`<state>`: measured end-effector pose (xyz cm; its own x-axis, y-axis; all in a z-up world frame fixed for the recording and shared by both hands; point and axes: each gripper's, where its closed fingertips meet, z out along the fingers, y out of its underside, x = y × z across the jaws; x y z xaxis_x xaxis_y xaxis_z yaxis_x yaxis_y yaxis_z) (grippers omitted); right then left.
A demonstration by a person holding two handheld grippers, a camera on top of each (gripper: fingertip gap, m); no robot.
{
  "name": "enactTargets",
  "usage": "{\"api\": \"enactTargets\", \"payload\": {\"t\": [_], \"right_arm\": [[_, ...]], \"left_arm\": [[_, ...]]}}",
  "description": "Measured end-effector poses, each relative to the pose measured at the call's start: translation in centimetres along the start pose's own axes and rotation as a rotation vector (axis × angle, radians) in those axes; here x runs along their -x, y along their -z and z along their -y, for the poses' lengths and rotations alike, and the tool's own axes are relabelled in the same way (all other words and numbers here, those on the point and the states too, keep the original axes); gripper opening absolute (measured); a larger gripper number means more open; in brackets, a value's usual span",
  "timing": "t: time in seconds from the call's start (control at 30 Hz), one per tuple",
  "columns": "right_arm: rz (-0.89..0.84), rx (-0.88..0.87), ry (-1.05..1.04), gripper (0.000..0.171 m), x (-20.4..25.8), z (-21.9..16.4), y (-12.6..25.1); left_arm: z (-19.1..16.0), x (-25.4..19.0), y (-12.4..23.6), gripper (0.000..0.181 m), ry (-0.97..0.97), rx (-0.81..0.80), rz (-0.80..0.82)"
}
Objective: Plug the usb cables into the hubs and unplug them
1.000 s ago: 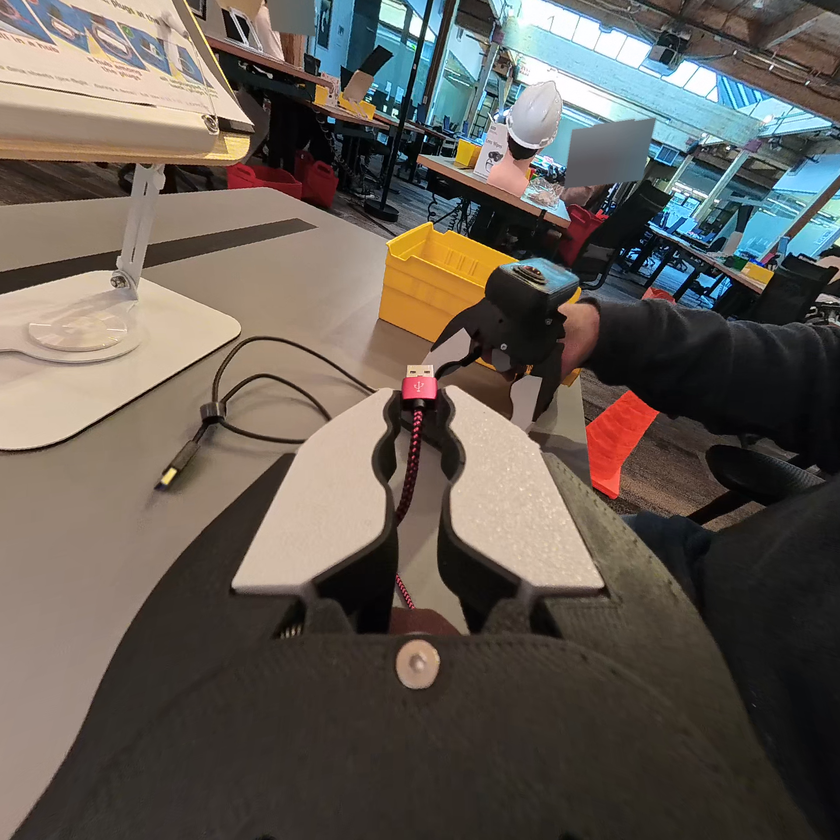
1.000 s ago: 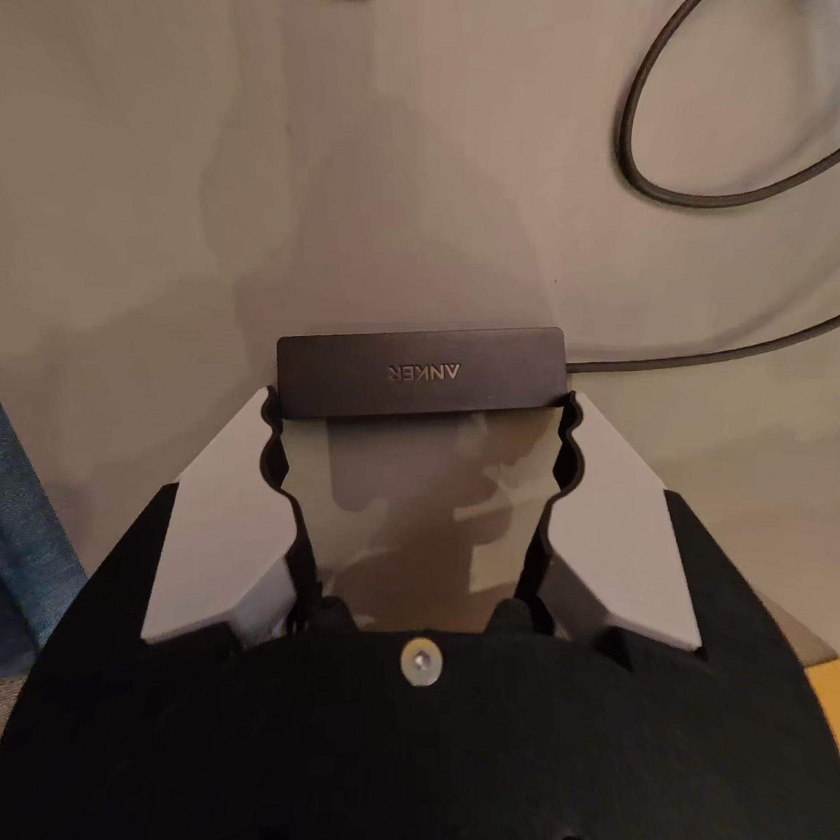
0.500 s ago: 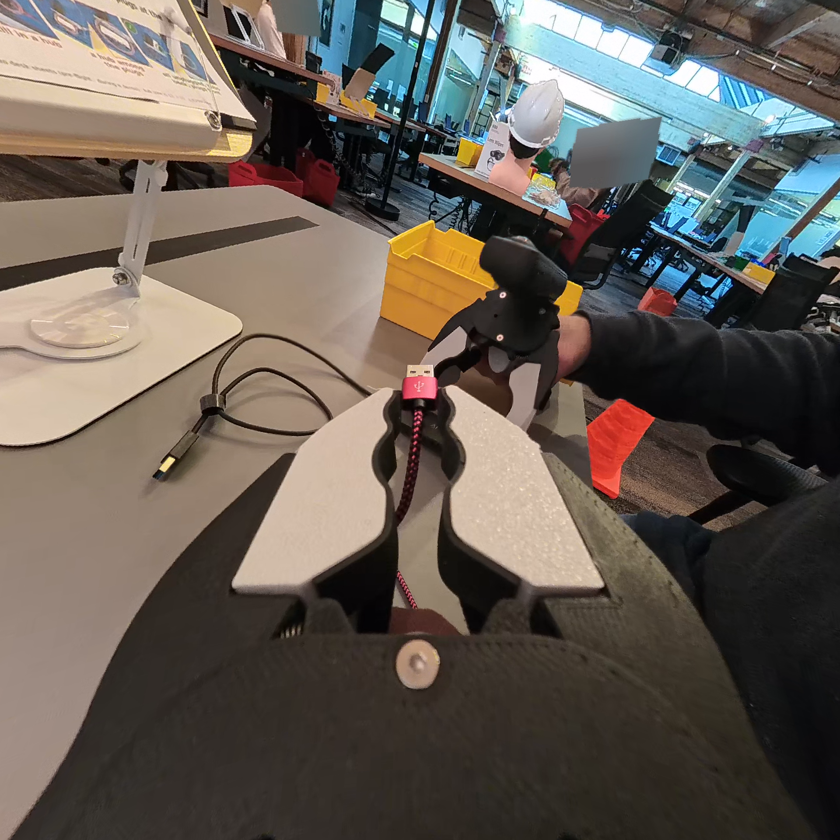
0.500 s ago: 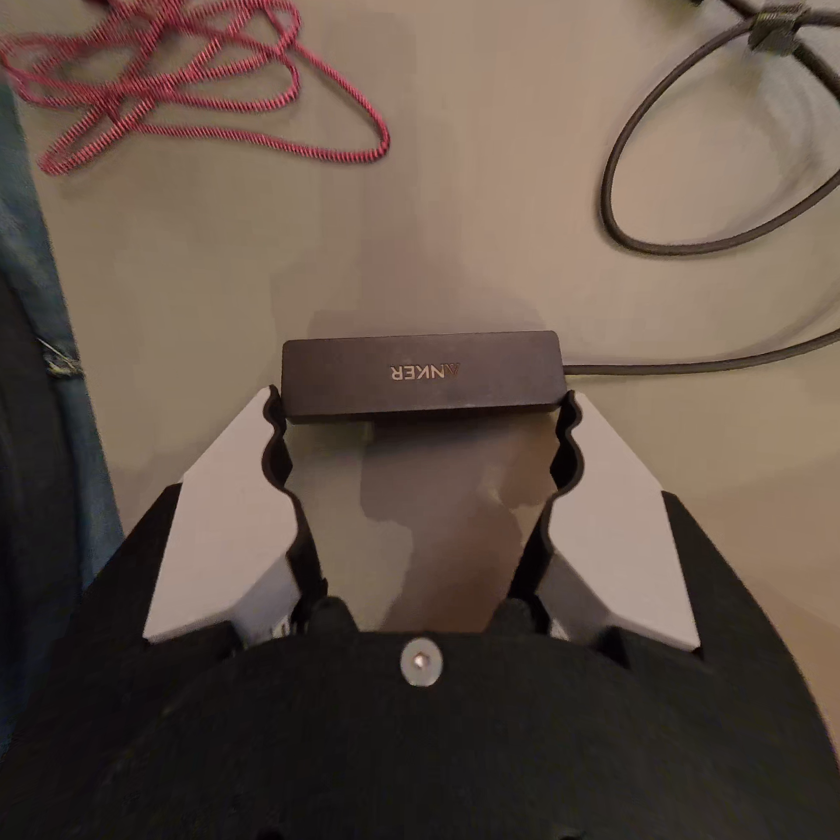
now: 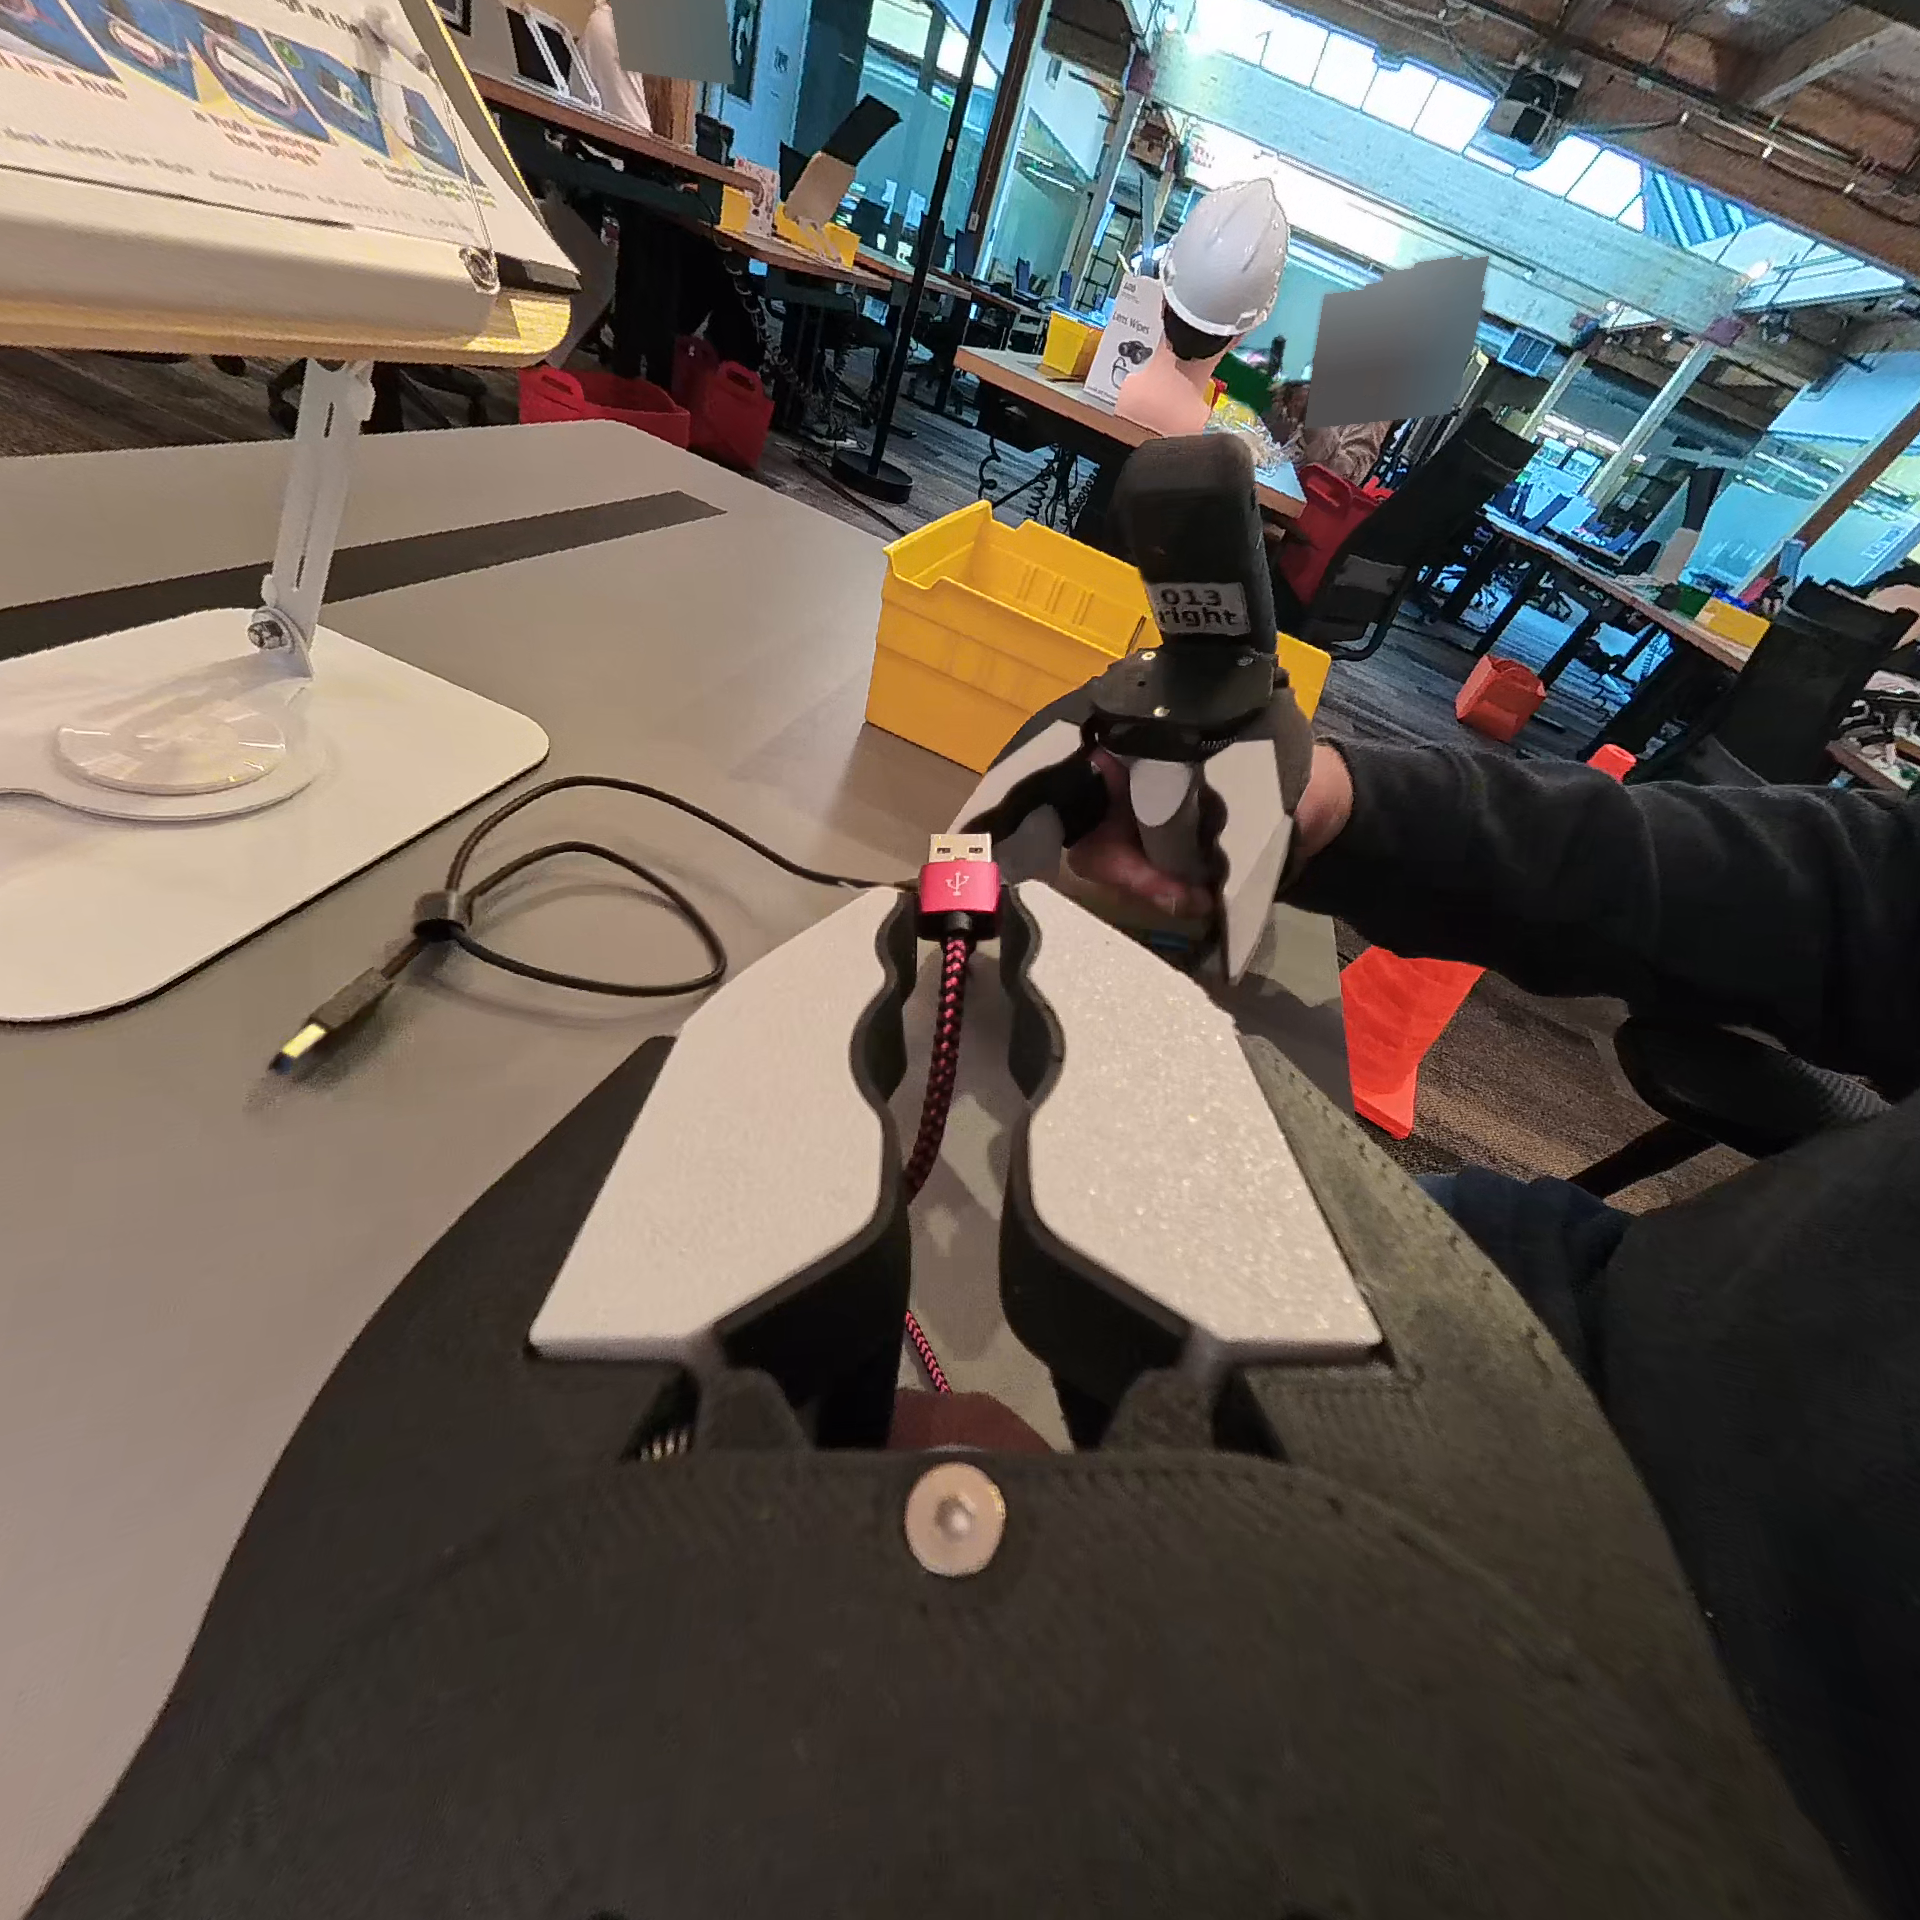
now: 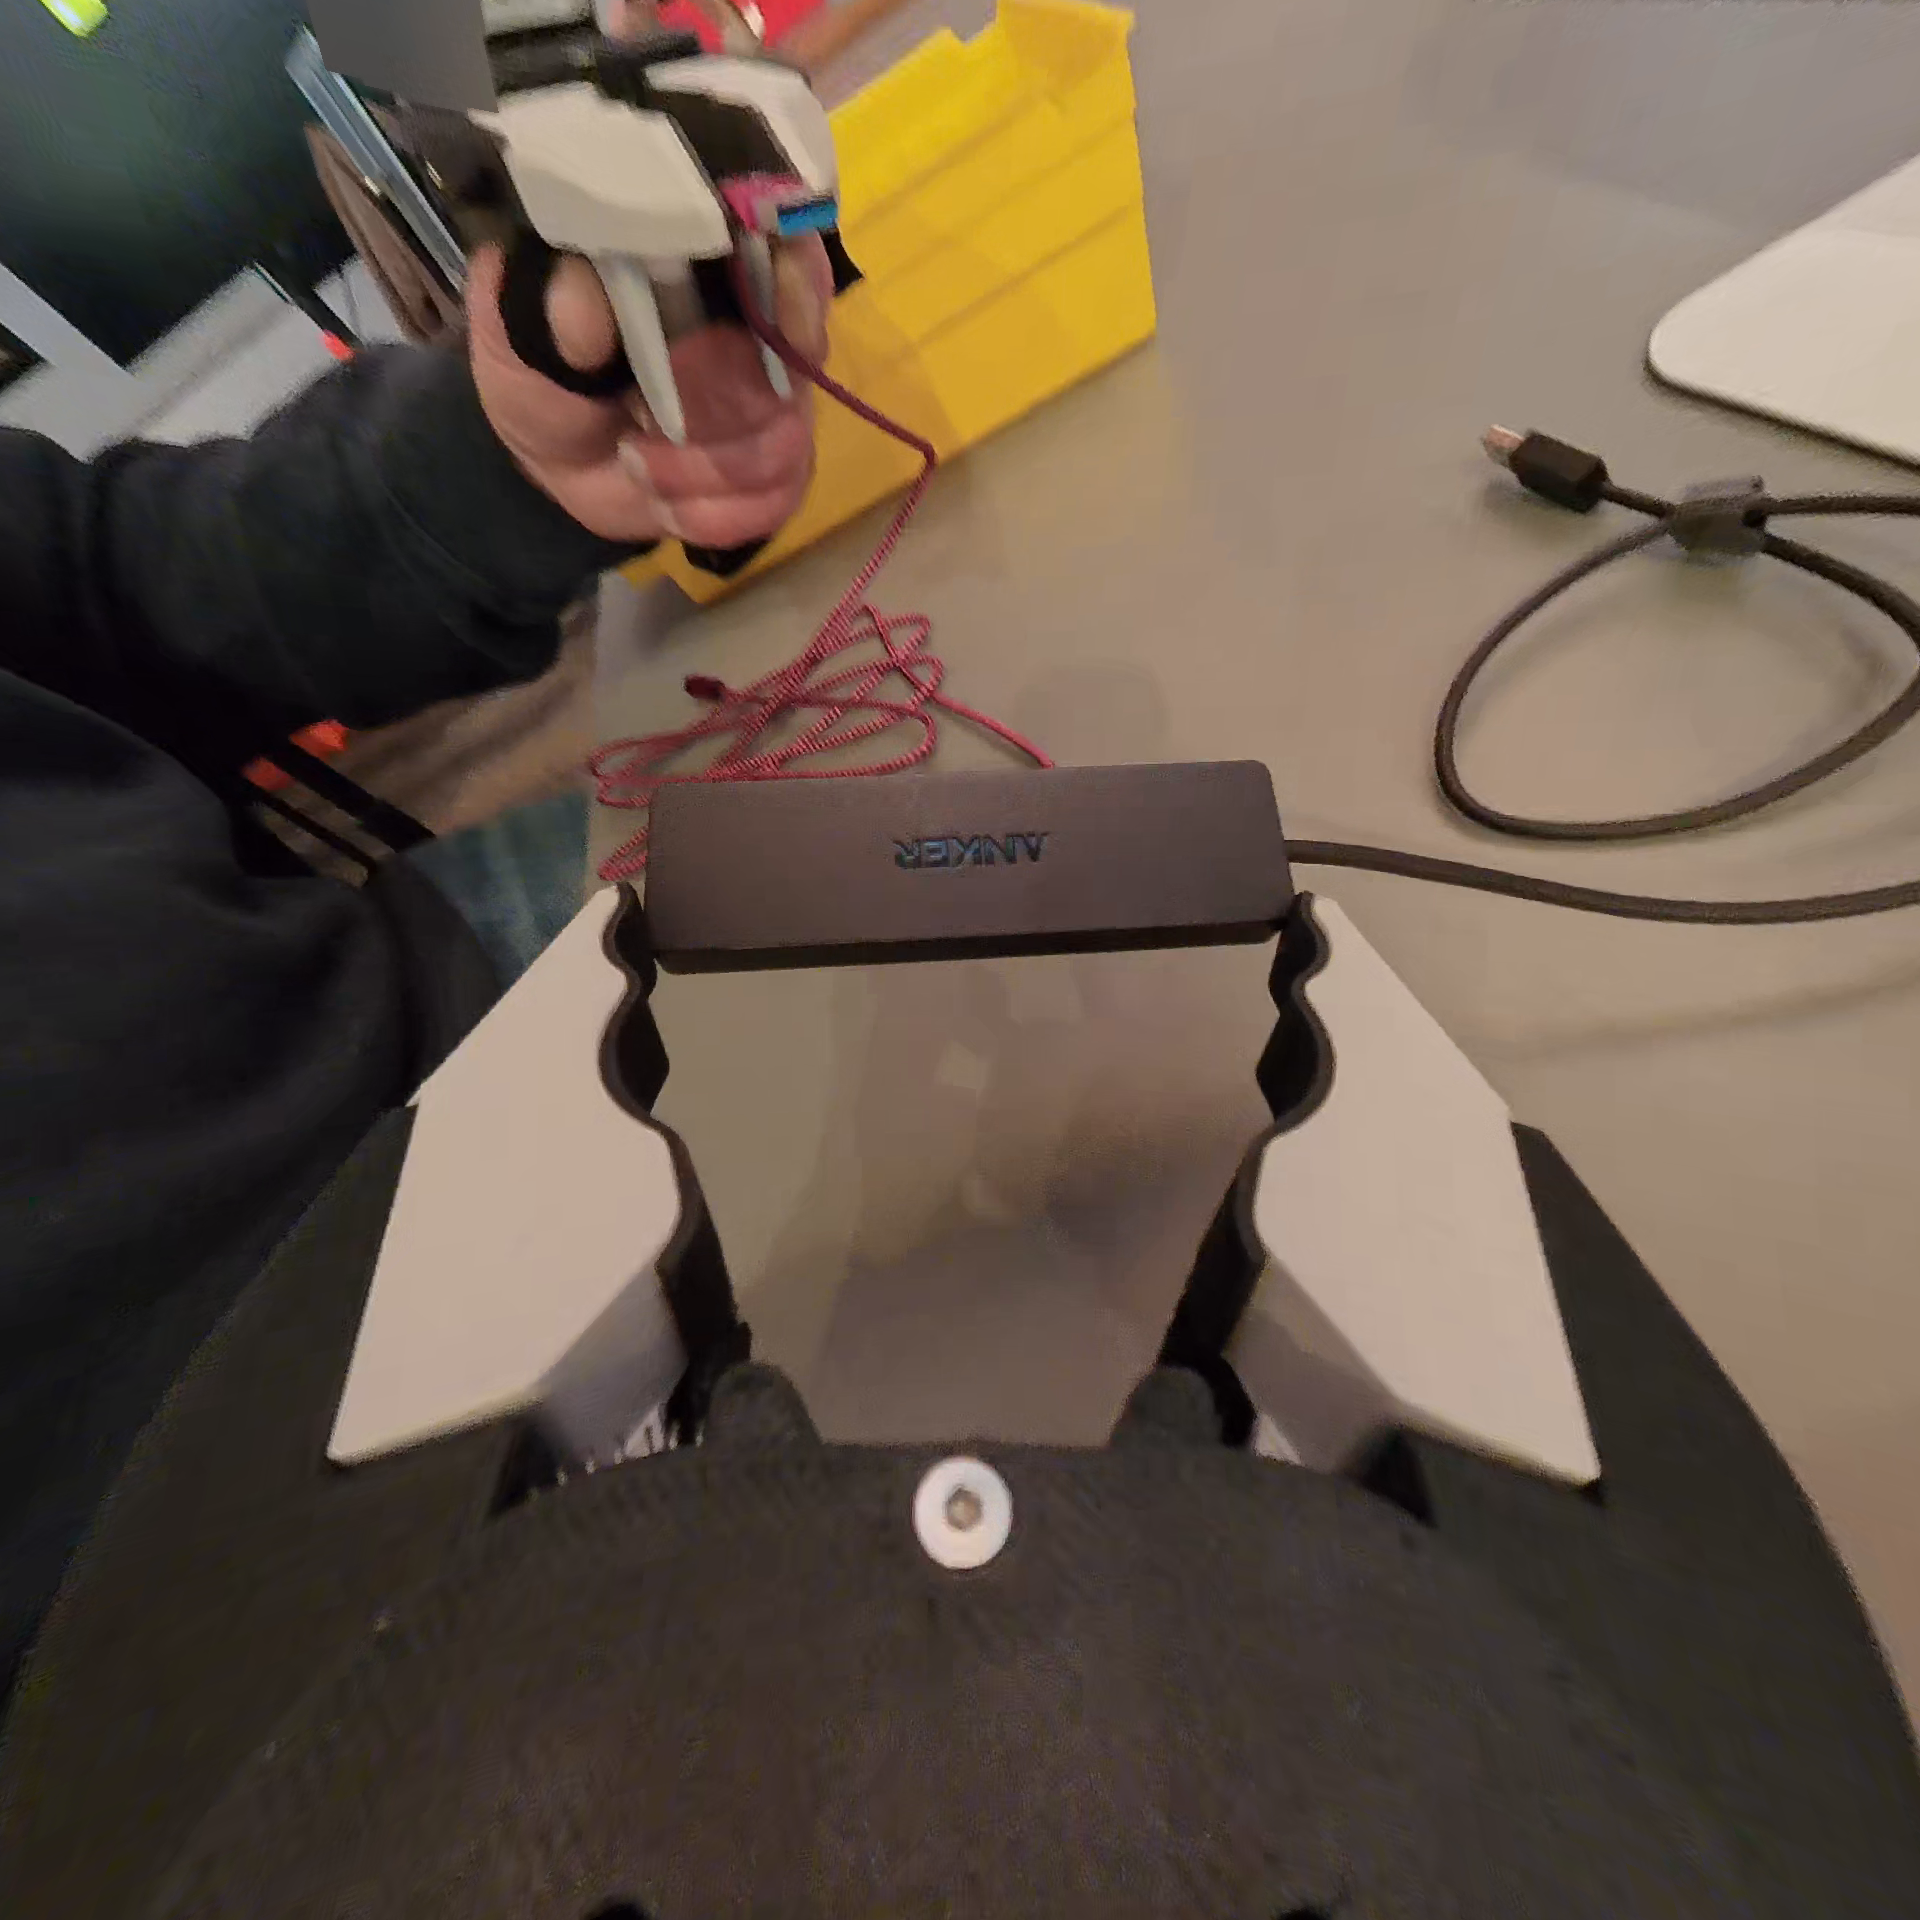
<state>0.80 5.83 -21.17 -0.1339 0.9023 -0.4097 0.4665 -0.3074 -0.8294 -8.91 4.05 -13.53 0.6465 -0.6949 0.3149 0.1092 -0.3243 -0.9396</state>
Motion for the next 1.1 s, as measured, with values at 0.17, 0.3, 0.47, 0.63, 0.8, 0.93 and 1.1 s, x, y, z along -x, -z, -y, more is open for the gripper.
{"api": "enactTargets", "payload": {"t": [0.17,0.3,0.47,0.63,0.8,0.93,1.1], "right_arm": [[0.082,-0.095,0.028,0.117,1.7,2.4,0.1],[0.109,-0.110,0.072,0.117,2.6,3.8,0.1],[0.142,-0.138,0.121,0.117,3.5,5.3,0.0],[0.217,-0.179,0.147,0.117,4.9,6.2,0.1],[0.248,-0.172,0.176,0.118,5.5,6.5,0.1],[0.281,-0.189,0.187,0.117,6.0,6.8,0.4],[0.293,-0.196,0.207,0.117,6.1,7.1,0.6]], "left_arm": [[0.1,-0.5,-0.2,0.015,-0.012,0.009,-0.014],[0.1,-0.8,-0.3,0.015,-0.044,0.029,-0.011],[0.5,-1.1,-0.4,0.015,-0.052,0.030,-0.030],[1.1,-2.5,-0.5,0.015,-0.064,0.032,-0.086],[1.3,-3.8,-1.0,0.015,-0.087,0.052,-0.129],[1.1,-4.4,-1.3,0.015,-0.093,0.066,-0.149],[1.2,-4.8,-1.5,0.015,-0.084,0.064,-0.167]]}}
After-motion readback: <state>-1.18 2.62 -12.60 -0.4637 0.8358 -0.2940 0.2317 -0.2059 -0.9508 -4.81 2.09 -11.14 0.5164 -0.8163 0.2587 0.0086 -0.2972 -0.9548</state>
